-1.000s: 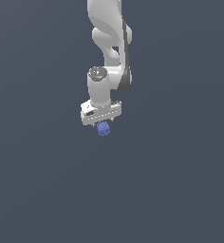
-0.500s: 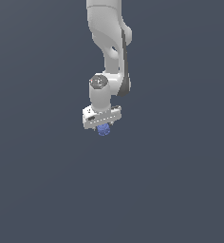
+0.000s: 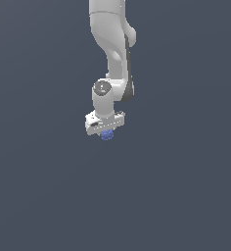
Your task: Pick up the object and move it to a goal position.
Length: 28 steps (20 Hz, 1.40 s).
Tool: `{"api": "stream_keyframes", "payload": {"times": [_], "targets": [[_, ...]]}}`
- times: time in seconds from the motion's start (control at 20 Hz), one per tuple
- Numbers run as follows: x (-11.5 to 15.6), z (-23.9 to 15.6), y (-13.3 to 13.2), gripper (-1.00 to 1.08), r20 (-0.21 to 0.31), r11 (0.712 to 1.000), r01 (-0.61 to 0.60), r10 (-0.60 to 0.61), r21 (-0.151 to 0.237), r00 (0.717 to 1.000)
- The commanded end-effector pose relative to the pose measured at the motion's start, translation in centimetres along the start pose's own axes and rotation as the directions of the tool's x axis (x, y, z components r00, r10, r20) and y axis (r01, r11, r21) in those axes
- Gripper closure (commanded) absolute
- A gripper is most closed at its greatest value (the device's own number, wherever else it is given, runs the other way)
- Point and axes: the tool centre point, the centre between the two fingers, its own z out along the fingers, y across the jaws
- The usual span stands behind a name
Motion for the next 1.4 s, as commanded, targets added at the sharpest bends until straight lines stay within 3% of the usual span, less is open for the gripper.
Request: {"api": "stream_keyframes", "payload": {"times": [0.0,0.7,1.35], "targets": [[0.0,0.1,0.0,1.08,0.001,1.0,0.001,-0.001,0.001,1.0],[0.1,-1.5,-0.3,1.08,0.0,1.0,0.0,0.0,0.0,1.0],[0.5,-10.9,-2.2,1.08,0.0,1.0,0.001,-0.001,0.0,1.0]]}}
